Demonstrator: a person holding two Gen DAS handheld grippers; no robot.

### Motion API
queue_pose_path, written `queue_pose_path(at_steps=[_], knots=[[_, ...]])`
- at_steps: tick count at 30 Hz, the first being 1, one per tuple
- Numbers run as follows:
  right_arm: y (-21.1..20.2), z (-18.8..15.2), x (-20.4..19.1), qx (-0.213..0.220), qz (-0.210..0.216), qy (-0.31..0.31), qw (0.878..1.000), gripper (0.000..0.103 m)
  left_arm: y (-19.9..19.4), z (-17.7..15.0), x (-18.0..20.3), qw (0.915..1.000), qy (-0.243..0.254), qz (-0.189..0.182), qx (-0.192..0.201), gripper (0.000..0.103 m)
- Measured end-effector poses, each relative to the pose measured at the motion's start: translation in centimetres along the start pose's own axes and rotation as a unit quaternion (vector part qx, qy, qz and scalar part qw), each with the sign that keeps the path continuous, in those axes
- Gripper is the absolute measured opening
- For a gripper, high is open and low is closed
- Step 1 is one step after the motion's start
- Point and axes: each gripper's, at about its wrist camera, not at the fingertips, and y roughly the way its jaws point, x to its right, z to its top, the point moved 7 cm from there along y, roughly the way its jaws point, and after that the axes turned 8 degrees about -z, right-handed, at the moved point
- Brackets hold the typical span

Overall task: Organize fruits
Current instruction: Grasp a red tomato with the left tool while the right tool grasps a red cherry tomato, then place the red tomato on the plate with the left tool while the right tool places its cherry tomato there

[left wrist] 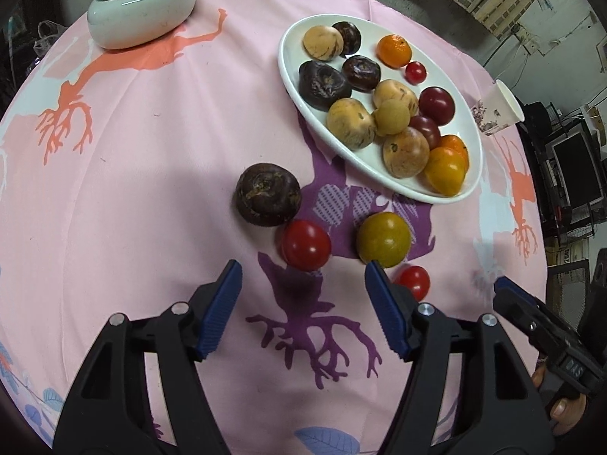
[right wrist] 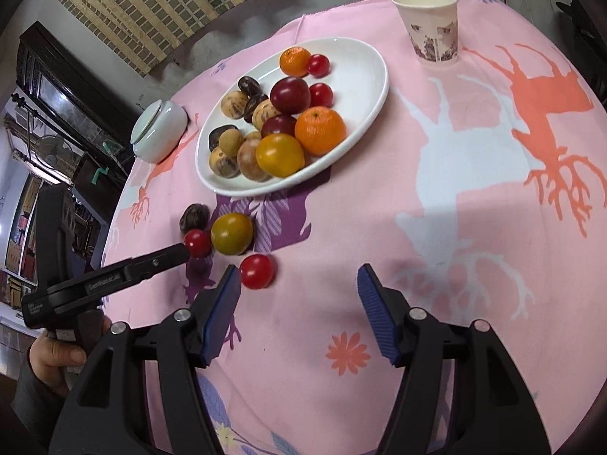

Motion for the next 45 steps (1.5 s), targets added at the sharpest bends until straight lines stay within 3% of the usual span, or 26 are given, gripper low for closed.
queue_pose_path(at_steps=[6,8,10,14,22,25,28,32,39,45], knots=[[0.5,-0.6,-0.4,-0.007,0.004,-0.006,1.000,0.065,1.5,0.4,0.2,0.9999,0.007,0.009,-0.009,0.059],[0.7,-0.7,-0.6,-0.007,0.002,-0.012,1.000,0.064,2.0,0.4,0.2,0.9997,0.015,0.015,-0.013,0.041],[0.8,-0.6,-0.9,-0.004,-0.002,-0.022,1.000,0.064,2.2,0.5,0.1,0.9993,0.027,0.024,-0.005,0.030],[1.5,-0.8,-1.9,-0.012,0.002,-0.044,0.999,0.064,2.0,0.6,0.0,0.9995,0.028,0.018,0.002,0.030],[4.5,-1.2,-5.4,-0.026,-0.027,-0.130,0.991,0.063,1.6,0.2,-0.7,0.9997,0.018,0.016,-0.003,0.030],[5.5,-1.0,-6.3,-0.024,-0.044,-0.158,0.986,0.050,1.7,0.1,-0.8,0.9998,0.015,0.011,-0.004,0.030],[6.4,-1.0,-6.8,-0.027,-0.057,-0.178,0.982,0.045,1.7,0.2,-0.9,0.9999,0.008,0.007,-0.003,0.030],[7.0,-1.2,-6.8,-0.028,-0.069,-0.196,0.978,0.031,1.7,0.1,-0.8,0.9999,0.011,0.008,-0.006,0.030],[4.9,-0.7,-5.2,-0.018,-0.039,-0.149,0.988,0.031,0.6,0.1,-0.6,0.9999,0.013,-0.003,-0.002,0.030],[1.4,1.5,-3.5,0.017,-0.030,-0.108,0.994,0.031,-2.8,2.3,1.0,0.9987,0.035,-0.016,0.033,0.030]])
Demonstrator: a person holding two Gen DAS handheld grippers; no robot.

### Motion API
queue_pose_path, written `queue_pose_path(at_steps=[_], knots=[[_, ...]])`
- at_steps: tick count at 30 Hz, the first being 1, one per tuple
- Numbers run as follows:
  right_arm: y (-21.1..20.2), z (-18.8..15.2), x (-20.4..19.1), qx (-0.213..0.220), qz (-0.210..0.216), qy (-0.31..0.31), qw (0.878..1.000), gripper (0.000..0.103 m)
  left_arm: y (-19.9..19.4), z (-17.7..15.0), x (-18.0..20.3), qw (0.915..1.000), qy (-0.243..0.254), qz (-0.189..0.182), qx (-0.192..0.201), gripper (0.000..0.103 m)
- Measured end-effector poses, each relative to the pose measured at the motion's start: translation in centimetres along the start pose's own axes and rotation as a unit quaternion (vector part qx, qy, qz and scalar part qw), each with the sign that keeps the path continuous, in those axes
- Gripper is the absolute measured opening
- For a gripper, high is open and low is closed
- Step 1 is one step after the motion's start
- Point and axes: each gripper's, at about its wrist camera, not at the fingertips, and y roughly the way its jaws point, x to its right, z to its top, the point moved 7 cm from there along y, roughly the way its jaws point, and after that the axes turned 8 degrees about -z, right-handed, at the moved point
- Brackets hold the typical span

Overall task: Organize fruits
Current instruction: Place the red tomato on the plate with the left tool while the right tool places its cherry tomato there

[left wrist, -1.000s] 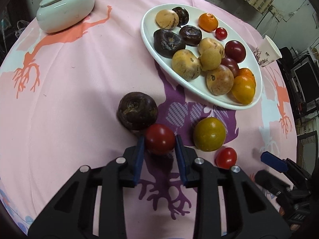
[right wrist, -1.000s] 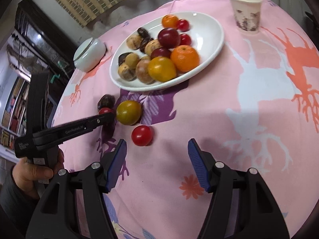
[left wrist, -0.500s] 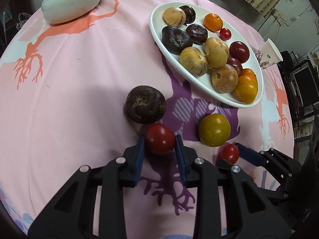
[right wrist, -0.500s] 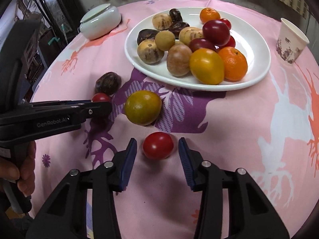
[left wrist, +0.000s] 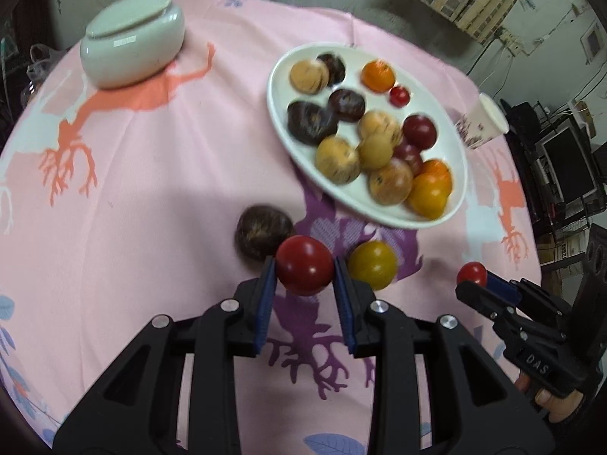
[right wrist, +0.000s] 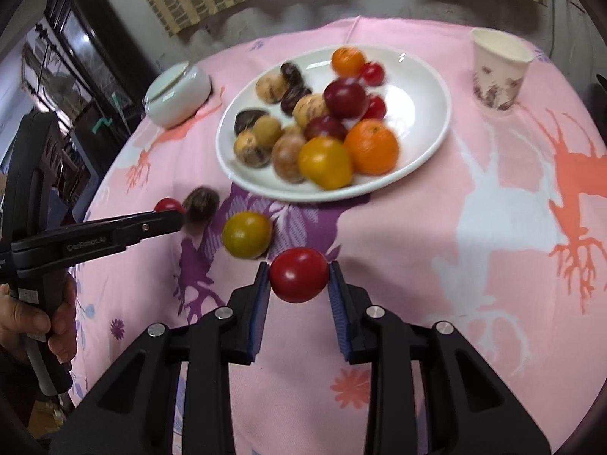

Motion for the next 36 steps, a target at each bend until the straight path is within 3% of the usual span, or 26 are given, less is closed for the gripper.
queue_pose_path(at_steps=[6,15,31,33,34,36], knots=[[-2.6,3.6,1.8,0.045,0.000,0.023,0.999,0.031,-2.5,3.1,2.2,0.9991,0.022,-0.020,0.032,0.030],[-2.5,9.0,2.5,0.083,0.001,0.027,0.996,0.031,-1.7,6.5,4.0,0.9979,0.040,-0.029,0.042,0.030],[2.1,11.5,4.1,0.065,-0.004,0.054,0.996,0.031,3.5,9.4,4.0,0.9991,0.032,-0.017,0.021,0.031],[2.4,11.5,4.3,0.064,-0.010,0.060,0.996,0.033,3.6,9.4,3.7,0.9995,0.019,-0.011,0.024,0.046],[2.6,11.5,4.4,0.059,-0.011,0.066,0.996,0.034,3.4,9.4,3.5,0.9994,0.013,-0.012,0.029,0.059],[2.8,11.4,4.7,0.054,-0.013,0.075,0.996,0.034,2.9,9.4,3.2,0.9992,0.009,-0.011,0.039,0.061]])
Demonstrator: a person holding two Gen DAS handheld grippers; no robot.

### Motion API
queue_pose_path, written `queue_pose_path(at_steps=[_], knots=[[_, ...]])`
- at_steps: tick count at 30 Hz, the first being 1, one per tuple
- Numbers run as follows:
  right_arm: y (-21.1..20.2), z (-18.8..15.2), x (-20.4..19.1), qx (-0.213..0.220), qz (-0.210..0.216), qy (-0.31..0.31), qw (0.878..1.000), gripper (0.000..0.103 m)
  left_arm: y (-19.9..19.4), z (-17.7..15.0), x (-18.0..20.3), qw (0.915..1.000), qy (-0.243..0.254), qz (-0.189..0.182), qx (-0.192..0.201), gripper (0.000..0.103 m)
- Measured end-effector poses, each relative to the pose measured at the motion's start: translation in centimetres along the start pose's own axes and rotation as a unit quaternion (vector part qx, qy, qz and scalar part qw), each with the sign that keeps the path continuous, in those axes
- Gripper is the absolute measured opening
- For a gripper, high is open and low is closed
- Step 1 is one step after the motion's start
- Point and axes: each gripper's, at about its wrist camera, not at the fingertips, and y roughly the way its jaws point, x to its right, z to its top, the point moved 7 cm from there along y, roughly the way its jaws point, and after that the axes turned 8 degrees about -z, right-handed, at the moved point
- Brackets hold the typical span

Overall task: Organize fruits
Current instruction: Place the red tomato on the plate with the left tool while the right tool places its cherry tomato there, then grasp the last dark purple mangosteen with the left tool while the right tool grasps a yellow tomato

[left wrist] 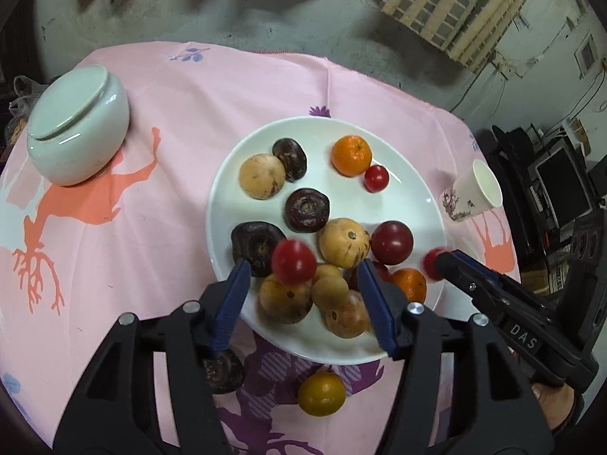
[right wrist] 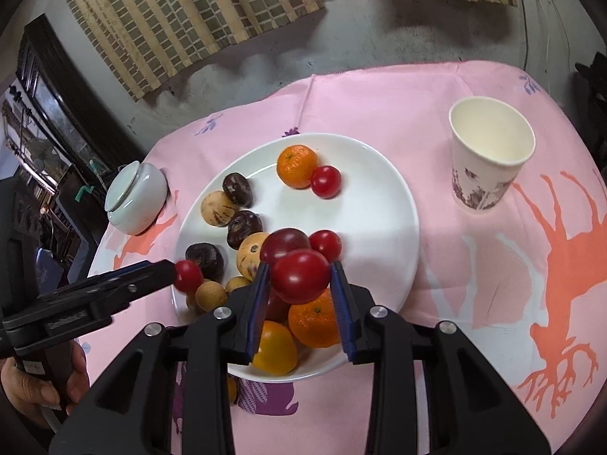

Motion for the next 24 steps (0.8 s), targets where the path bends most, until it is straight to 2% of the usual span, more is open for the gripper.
queue_pose_path(at_steps=[3,8,16,24], knots=[[-0.3,-0.1,0.2,0.004,-0.003,0.001,1.000,0.034,-0.5,-0.3,-0.5,1.0000,-0.006,0.001,-0.001,0.061],[-1.2,-1.2,0.5,0.000,0.010,0.009,1.000,0.035,-1.7,-1.7,-2.1,0.9999,-0.006,0.015,-0.005,0.068],[-1.7,-6.4,0.2,-0.039,0.015,-0.001,0.999,0.035,-1.8,-6.5,-5.0,0.9985,-0.015,0.038,-0.036,0.068],[-2.5,-10.4,0.5,-0.068,0.018,0.004,0.998,0.036,-1.9,-9.7,-5.9,0.9972,-0.027,0.044,-0.054,0.069]])
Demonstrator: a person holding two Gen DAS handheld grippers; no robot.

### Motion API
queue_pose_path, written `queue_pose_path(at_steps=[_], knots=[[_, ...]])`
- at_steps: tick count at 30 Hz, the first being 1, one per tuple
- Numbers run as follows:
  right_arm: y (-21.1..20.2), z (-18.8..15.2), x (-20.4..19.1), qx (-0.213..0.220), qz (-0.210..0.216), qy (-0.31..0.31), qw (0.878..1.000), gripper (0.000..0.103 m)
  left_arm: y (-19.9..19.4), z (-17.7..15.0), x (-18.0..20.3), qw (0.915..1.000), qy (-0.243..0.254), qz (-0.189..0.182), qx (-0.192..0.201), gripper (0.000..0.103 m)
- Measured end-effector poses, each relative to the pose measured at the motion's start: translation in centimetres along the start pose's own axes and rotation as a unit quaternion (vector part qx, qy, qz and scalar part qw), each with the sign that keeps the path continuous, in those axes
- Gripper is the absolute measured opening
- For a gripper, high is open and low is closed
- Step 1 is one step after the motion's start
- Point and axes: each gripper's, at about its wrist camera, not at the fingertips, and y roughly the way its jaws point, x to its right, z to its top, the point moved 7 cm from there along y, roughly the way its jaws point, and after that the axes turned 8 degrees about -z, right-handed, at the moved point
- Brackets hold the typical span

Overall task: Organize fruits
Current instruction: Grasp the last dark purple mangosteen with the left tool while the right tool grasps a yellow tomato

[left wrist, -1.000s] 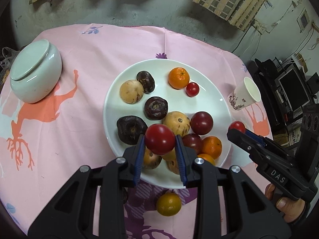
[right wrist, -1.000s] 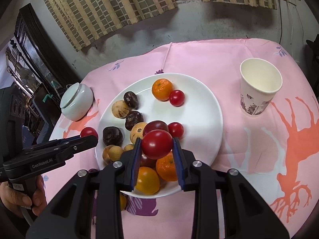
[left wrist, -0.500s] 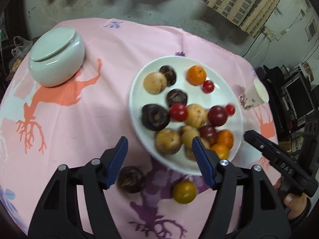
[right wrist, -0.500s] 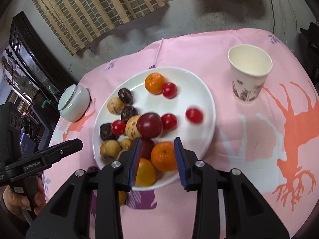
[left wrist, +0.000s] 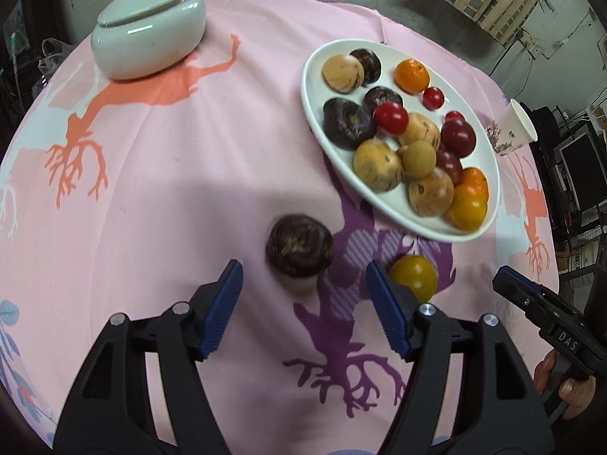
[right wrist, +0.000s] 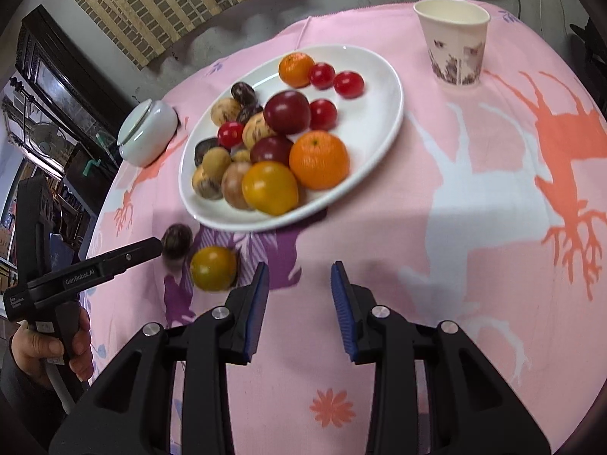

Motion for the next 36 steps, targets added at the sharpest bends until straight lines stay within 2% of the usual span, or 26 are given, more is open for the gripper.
queue_pose_path(at_steps=[1,4,9,14,25,27,28,32,36], knots=[[0.0,-0.3,0.0,-0.002,0.000,0.001,1.000,0.038,0.0,-0.3,0.0,1.0000,0.000,0.001,-0.002,0.069],[-0.1,-1.4,-0.2,-0.004,-0.001,0.003,1.000,0.060,0.0,-0.8,0.0,1.0000,0.003,0.004,-0.006,0.069],[0.1,-2.4,-1.7,-0.006,-0.001,-0.020,1.000,0.062,-0.6,-1.5,0.0,1.0000,-0.003,0.004,-0.002,0.072],[1.2,-2.4,-4.1,-0.013,0.003,-0.057,0.998,0.063,-1.4,-2.1,-0.8,0.9997,0.002,0.022,0.008,0.076],[5.2,-1.1,-9.2,-0.019,0.000,-0.125,0.992,0.063,-1.6,-1.1,-2.7,0.9994,-0.006,0.031,0.010,0.076],[5.8,-1.2,-9.8,-0.020,-0.011,-0.144,0.989,0.044,-1.5,-1.0,-2.9,0.9995,-0.008,0.030,0.009,0.076],[6.1,-1.3,-9.8,-0.021,-0.021,-0.152,0.988,0.042,-1.4,-0.9,-2.8,0.9995,-0.006,0.030,0.008,0.076],[5.5,-1.1,-9.1,-0.021,0.008,-0.124,0.992,0.041,-0.9,-0.5,-2.1,0.9996,0.008,0.027,0.008,0.076],[4.0,-1.3,-6.9,-0.017,0.013,-0.093,0.995,0.041,-0.1,0.0,-1.2,0.9995,0.020,0.022,0.009,0.076]])
